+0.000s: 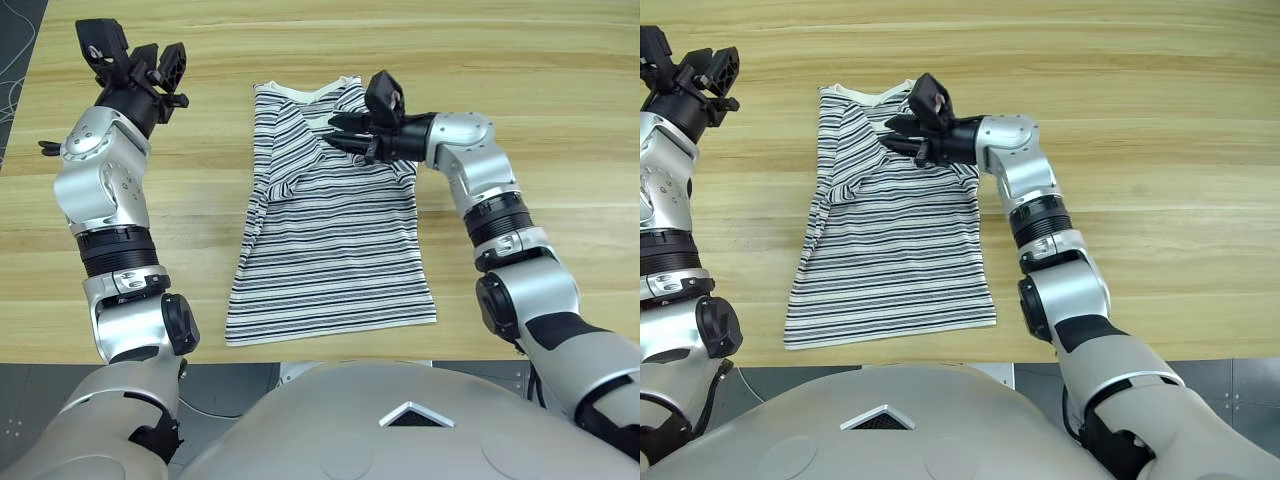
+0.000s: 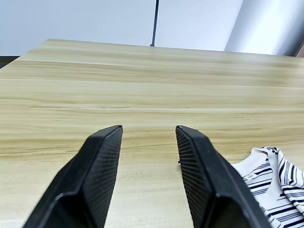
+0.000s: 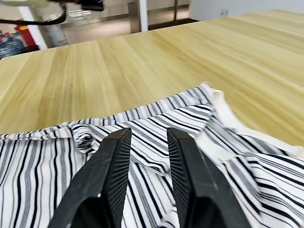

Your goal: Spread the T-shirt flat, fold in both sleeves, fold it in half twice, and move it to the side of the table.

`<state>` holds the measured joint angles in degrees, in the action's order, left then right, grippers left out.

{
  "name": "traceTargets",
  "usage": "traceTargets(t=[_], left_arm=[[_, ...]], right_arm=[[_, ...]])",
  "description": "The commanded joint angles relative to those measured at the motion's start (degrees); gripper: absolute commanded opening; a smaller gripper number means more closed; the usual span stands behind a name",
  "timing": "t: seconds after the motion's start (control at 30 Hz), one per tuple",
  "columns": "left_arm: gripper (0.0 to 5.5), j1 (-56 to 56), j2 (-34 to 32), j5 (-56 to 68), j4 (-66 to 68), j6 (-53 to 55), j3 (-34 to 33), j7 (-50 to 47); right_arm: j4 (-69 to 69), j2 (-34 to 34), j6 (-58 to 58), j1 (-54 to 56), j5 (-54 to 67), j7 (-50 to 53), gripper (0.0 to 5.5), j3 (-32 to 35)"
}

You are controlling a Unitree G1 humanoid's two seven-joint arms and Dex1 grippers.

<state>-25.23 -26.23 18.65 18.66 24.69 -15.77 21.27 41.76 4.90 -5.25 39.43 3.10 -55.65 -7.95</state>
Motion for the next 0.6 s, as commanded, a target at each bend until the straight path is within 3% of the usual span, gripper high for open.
traceTargets(t=[0.03, 0.17, 0.3, 0.6], left_arm=[[2.11, -0.92, -0.08, -0.47, 0.51, -0.06, 0.54, 0.44], [2.11, -0.69, 0.07, -0.96, 1.51, -0.92, 0.76, 0.3], [2.11, -0.21, 0.19, -1.34, 2.26, -1.64, 0.84, 0.24], [2.11, 0.39, 0.17, -1.39, 1.45, -1.09, 0.75, 0.42]], right_arm=[[1.59, 2.65, 0.53, 2.93, 1.05, 3.45, 1.38, 3.01], [8.86, 8.47, 7.74, 5.89, -3.12, 13.78, 1.38, 5.05], [16.82, 14.08, 16.83, 3.82, -12.75, 21.0, 1.38, -0.64], [20.92, 12.7, 23.64, -4.34, -17.25, 16.98, 1.38, -7.13]])
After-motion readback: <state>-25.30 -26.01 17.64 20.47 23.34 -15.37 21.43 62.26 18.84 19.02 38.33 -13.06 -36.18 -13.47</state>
